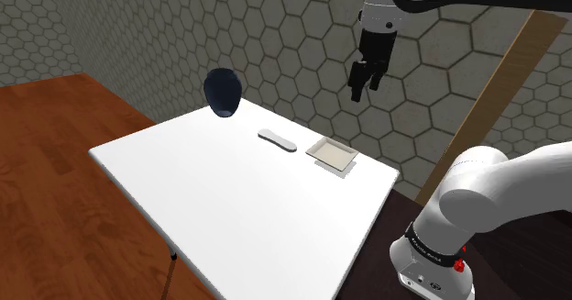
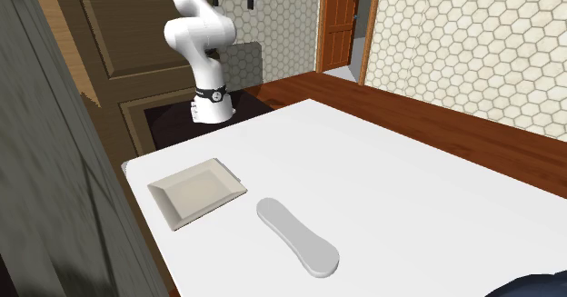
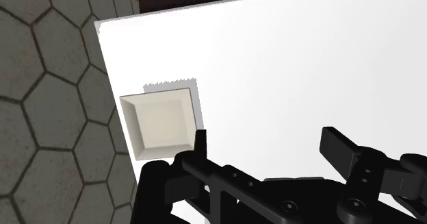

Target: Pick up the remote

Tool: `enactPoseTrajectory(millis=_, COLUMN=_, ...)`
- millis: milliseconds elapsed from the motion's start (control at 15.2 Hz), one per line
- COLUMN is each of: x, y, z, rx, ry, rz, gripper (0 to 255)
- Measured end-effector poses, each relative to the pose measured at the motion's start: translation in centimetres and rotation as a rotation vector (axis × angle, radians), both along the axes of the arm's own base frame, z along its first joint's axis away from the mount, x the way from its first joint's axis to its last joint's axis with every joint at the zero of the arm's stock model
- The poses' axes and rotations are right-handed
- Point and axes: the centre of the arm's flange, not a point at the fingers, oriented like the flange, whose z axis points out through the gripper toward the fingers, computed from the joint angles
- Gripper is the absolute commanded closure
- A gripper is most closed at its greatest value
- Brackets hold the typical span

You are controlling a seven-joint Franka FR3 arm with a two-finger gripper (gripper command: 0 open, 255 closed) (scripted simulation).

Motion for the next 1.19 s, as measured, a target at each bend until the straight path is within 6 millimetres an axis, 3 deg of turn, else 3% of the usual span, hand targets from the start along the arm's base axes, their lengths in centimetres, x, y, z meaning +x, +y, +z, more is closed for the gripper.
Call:
enactPoseTrajectory(millis=264, x=2.0, y=-0.8, z=-1.8, rx=0.007, ry=0.0, rz=0.005, gripper=0)
enactPoseTrajectory(millis=792, x=8.7, y=-3.1, z=-8.6, rx=0.032, ry=-0.007, rz=0.024, gripper=0)
enactPoseTrajectory(millis=1188, x=14.9, y=-4.9, z=-14.0, rx=0.05, ry=-0.013, rz=0.038, gripper=0)
